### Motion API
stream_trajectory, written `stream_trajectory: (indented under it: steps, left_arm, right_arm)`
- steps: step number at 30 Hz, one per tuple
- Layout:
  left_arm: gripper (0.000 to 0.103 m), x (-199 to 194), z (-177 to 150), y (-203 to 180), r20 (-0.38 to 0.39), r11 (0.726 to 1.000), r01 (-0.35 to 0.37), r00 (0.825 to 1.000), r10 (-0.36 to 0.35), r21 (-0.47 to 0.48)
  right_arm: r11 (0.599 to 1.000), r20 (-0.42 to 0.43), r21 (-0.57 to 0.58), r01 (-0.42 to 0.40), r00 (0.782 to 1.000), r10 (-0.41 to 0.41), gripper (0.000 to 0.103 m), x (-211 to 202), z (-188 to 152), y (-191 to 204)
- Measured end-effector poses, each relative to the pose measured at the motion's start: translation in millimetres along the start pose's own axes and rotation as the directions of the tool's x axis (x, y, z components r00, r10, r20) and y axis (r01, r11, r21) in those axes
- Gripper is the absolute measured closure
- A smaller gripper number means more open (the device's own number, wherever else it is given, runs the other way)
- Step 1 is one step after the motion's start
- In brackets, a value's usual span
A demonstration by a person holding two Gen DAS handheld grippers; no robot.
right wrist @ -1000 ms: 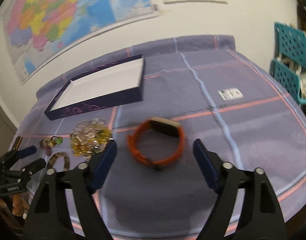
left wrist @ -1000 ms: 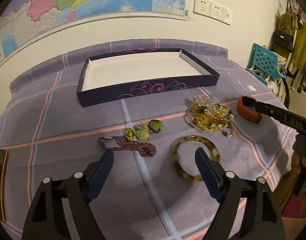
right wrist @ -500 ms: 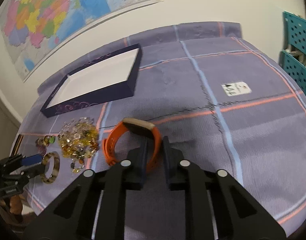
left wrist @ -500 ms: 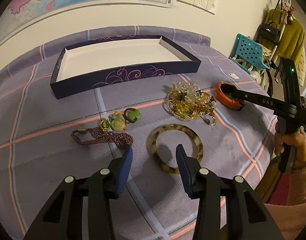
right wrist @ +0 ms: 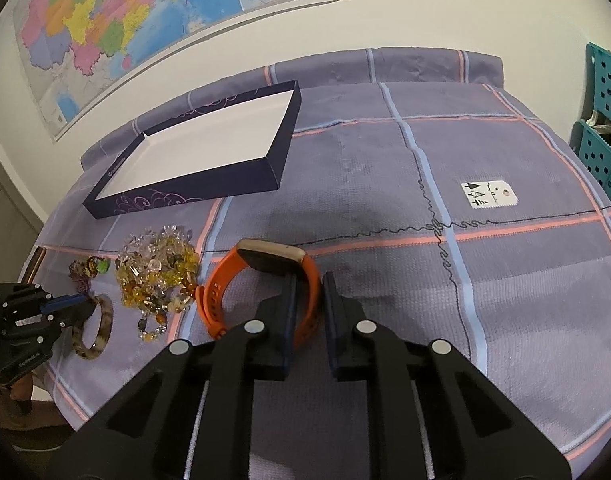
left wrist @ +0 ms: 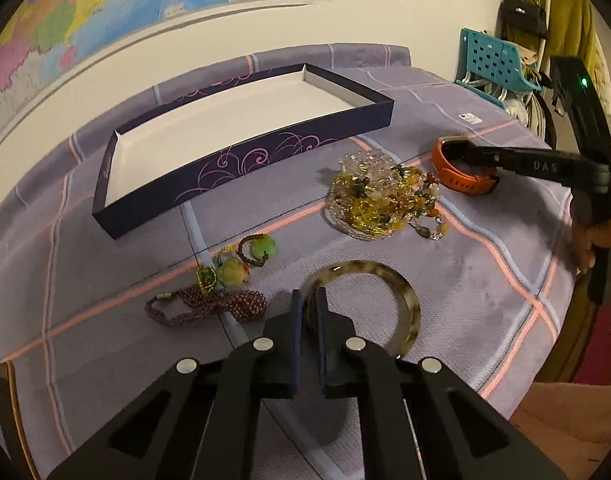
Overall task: Organize jewelry
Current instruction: 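Grasp the orange watch band with the right tool while the left tool grasps the tortoiseshell bangle, then carry the watch band with the right tool into the tray and open while the left tool places the bangle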
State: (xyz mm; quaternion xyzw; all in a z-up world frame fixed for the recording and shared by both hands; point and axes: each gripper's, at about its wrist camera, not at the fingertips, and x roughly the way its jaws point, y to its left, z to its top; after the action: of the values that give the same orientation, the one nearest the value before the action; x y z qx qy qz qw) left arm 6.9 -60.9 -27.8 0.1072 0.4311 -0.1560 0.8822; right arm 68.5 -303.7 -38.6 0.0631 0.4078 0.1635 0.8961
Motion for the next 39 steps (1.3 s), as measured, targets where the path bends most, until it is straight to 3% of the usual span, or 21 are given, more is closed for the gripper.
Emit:
stream_trajectory:
  steps: [8, 16, 22, 30, 39]
  left_arm:
    - [0.098, -5, 7, 17, 0.019, 0.997, 0.051, 0.999, -0.05, -0.066]
    - [0.098, -25, 26, 42, 0.094, 0.986, 0.111, 0.991, -0.099, -0.125]
    - [0.098, -32, 51, 67, 0.134, 0.981, 0.099, 0.988, -0.077, -0.168]
    - [0.098, -17, 98, 104, 0.161, 0.974, 0.054, 0.987, -0.018, -0.221]
    - [0.098, 37, 141, 147, 0.103, 0.955, 0.011, 0.994, 0.02, -0.296]
  right_arm:
    - [0.999, 0.031, -0.009, -0.038, 0.999, 0.038, 0.092, -9, 7, 2]
    - [0.997, 0.082, -0.028, -0.074, 0.994, 0.076, 0.092, -23, 27, 7]
    - [0.993, 0.102, -0.065, -0.102, 0.989, 0.109, 0.092, -20, 56, 21]
    - [0.983, 0.085, -0.11, -0.149, 0.984, 0.158, 0.092, 20, 121, 51]
    - [0.986, 0.014, -0.096, -0.135, 0.99, 0.137, 0.092, 96, 173, 69]
